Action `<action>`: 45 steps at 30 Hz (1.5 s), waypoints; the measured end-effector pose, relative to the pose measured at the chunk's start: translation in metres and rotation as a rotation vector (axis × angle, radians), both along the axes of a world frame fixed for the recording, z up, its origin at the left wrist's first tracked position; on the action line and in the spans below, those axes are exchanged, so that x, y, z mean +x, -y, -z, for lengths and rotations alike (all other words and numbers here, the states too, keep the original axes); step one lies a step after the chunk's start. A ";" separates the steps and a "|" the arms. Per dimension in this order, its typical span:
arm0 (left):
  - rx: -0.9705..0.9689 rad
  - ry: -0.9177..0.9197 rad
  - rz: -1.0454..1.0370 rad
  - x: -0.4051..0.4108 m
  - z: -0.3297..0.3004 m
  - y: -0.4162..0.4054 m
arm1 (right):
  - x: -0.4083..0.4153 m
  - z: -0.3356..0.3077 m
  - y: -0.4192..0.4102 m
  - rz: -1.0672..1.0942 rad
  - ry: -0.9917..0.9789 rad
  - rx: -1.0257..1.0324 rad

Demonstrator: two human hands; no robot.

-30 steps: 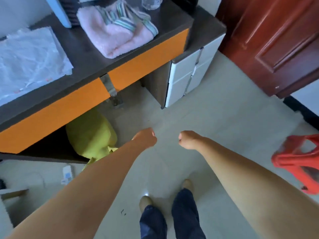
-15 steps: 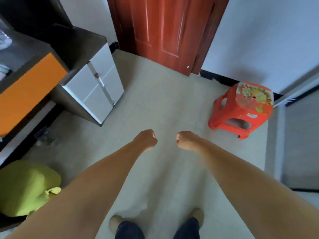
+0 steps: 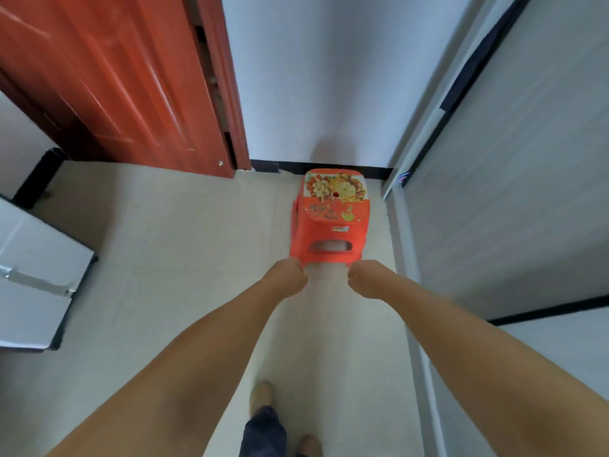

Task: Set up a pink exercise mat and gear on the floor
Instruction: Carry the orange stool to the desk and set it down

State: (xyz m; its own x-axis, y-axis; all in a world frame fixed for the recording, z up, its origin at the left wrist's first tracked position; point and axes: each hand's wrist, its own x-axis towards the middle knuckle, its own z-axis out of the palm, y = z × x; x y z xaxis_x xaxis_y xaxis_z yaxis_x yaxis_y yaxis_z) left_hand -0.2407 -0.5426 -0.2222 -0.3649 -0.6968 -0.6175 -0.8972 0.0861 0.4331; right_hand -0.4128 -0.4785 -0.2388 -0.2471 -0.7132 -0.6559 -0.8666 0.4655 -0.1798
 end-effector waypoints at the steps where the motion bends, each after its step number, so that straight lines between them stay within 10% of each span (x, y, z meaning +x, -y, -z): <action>1: 0.007 -0.002 0.007 -0.010 0.002 0.010 | -0.015 0.003 0.007 0.009 -0.010 0.012; 20: 0.080 0.113 0.086 -0.168 0.079 0.244 | -0.178 0.084 0.192 0.239 0.140 0.061; 38: 0.148 0.221 -0.405 -0.240 0.260 0.334 | -0.296 0.247 0.314 0.399 0.286 0.082; 45: 0.338 -0.036 -0.781 -0.234 0.331 0.359 | -0.310 0.318 0.321 0.688 0.563 0.099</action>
